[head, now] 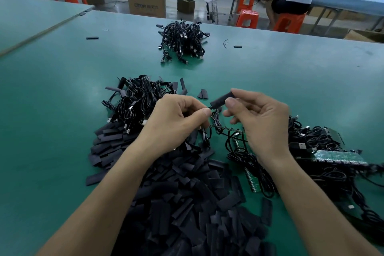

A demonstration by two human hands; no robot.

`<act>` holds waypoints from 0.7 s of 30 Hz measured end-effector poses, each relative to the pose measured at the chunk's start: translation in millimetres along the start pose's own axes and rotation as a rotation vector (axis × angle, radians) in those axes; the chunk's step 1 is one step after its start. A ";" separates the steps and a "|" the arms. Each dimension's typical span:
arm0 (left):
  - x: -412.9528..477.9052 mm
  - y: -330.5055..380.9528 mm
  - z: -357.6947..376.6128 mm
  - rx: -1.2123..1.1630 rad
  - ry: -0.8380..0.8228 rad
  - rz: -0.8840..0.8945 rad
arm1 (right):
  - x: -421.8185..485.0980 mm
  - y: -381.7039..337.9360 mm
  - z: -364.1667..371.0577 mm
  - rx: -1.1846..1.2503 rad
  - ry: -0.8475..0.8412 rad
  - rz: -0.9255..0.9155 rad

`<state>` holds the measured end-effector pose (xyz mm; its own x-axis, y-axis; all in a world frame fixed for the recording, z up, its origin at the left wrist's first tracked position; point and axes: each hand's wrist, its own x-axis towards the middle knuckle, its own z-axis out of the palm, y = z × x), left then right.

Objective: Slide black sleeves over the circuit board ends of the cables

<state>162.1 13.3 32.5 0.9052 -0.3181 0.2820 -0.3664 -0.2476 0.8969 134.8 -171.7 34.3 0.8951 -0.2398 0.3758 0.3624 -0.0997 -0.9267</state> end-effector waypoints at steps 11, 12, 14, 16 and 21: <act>0.8 -4.9 7.3 0.013 0.024 -0.011 | -7.8 -4.5 17.1 0.088 0.002 0.016; 0.7 -4.9 8.0 0.016 0.019 -0.007 | -7.0 -6.3 17.1 0.072 0.006 0.012; 0.2 -4.5 8.3 -0.005 0.003 -0.013 | -5.2 -8.2 17.1 -0.001 0.004 -0.001; 0.0 -3.2 8.8 -0.014 -0.015 -0.012 | -3.0 -9.0 16.0 -0.109 -0.018 -0.007; -1.2 -4.3 2.5 -0.044 -0.080 -0.052 | 7.7 -16.3 13.2 -0.128 0.003 0.024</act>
<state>162.0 12.5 27.4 0.9020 -0.3782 0.2083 -0.3082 -0.2261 0.9241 139.2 -159.2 52.3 0.9022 -0.2466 0.3538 0.3048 -0.2159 -0.9276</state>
